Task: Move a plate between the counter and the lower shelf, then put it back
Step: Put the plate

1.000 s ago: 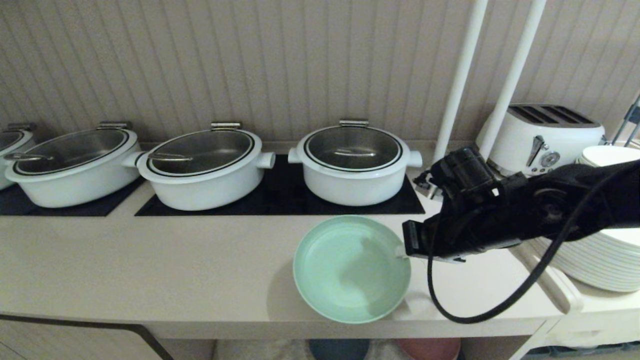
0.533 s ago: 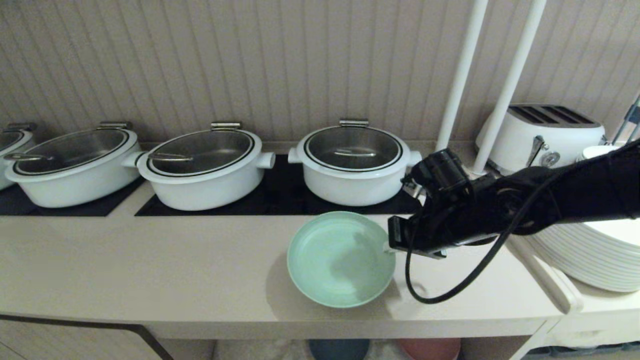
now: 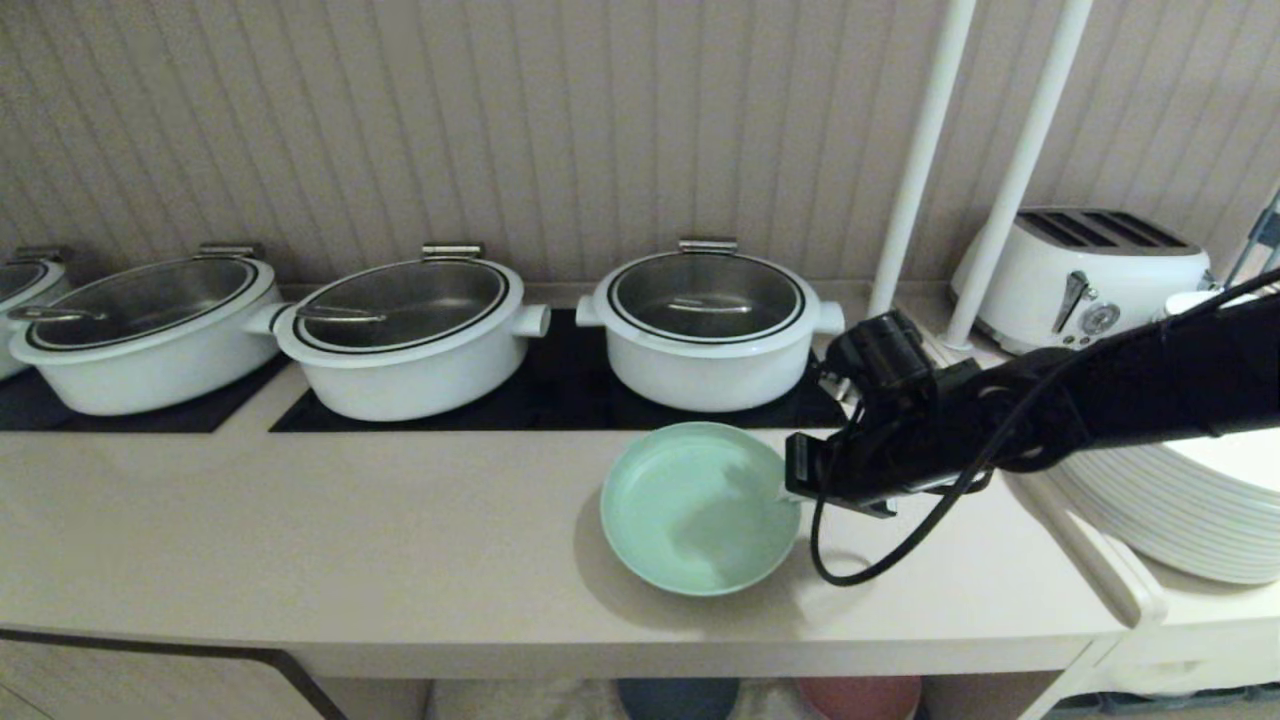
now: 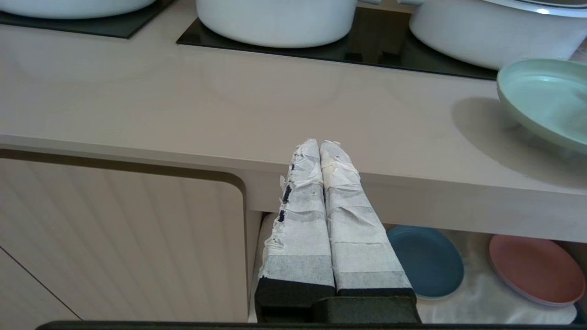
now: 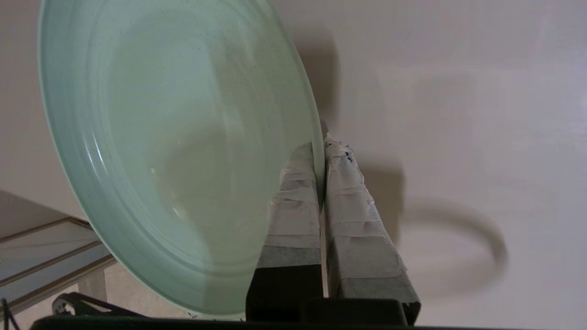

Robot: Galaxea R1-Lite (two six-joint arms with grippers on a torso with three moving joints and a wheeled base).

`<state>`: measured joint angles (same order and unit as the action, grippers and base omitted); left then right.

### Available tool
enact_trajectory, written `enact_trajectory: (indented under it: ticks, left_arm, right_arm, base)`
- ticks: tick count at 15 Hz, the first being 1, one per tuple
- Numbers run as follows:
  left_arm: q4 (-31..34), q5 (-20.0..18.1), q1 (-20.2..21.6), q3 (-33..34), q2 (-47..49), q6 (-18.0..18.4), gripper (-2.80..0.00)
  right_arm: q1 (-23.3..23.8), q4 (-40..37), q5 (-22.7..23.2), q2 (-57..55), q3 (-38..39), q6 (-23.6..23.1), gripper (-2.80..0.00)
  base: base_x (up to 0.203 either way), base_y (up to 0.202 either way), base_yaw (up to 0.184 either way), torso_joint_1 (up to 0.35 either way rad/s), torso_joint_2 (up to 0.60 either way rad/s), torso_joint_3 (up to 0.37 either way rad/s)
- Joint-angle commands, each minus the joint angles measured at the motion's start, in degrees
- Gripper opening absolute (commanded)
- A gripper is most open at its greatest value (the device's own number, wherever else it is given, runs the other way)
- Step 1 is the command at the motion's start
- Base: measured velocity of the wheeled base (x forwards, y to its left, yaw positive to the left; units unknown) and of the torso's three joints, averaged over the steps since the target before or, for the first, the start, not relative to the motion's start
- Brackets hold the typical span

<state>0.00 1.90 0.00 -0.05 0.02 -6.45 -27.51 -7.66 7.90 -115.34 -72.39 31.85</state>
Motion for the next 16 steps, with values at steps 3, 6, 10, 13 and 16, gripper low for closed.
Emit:
enact_trajectory:
  ticks: [3,6,10,13,16]
  left_arm:
    - [0.00,0.03,0.00,0.05,-0.02,-0.06,-2.80]
    - [0.00,0.03,0.00,-0.04,-0.02,-0.06,-2.80]
    - [0.00,0.03,0.00,0.05,-0.02,-0.06,-2.80]
    - [0.00,0.03,0.00,0.05,-0.02,-0.06,-2.80]
    - [0.00,0.03,0.00,-0.04,-0.02,-0.06,-2.80]
  right_arm:
    - [0.35,0.09,0.04,-0.99,0.23,2.76,-2.80]
    - [0.27,0.47,0.10,-1.92,0.32,3.13,-2.80]
    - [0.18,2.94,0.19,-3.38,0.31,3.69,-2.80]
    - [0.09,3.47,0.19,-4.52,0.32,4.22,-2.80]
    - [0.18,3.70,0.12,-5.24,0.32,4.44,-2.80]
  base:
    - [0.000,0.000,0.000,0.000,0.00,0.000]
    - [0.000,0.000,0.000,0.000,0.00,0.000]
    - [0.000,0.000,0.000,0.000,0.00,0.000]
    - [0.000,0.000,0.000,0.000,0.00,0.000]
    - [0.000,0.000,0.000,0.000,0.00,0.000]
